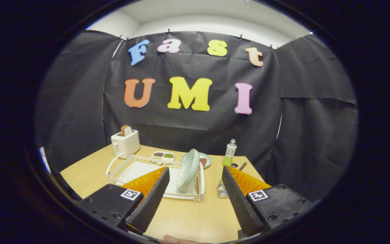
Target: Take the plate from the dish rack, then take the spoon from the basket and place it into the plate.
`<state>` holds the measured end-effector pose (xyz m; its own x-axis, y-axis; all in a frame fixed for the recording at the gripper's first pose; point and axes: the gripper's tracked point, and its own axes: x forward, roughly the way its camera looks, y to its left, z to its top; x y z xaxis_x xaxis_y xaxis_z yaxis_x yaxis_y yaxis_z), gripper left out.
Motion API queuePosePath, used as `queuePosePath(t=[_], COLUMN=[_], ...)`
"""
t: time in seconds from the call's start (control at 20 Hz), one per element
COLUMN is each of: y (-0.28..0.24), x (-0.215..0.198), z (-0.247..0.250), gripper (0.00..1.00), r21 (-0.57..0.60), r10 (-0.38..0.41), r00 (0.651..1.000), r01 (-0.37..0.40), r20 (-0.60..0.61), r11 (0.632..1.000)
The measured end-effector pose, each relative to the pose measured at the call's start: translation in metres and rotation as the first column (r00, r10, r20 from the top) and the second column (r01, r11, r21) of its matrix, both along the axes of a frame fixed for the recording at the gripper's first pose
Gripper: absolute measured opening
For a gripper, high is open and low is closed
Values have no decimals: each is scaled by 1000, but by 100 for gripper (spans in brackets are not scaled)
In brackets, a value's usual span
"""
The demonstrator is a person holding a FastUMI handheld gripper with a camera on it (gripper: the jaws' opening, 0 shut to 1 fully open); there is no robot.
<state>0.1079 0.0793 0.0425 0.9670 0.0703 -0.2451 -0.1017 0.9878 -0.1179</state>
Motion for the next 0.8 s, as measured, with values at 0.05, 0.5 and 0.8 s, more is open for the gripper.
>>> queuePosePath(t=[0.05,0.5,0.8], y=[0,21,19], x=[17,163,204], z=[-1,-11,-40], gripper=[100,98,96], r21=[6,-23,-68], r10=[-9,-83,-152], r00=[999,924,831], r01=[9,80,137], r20=[-45,-372,-536], r11=[1000,997,988])
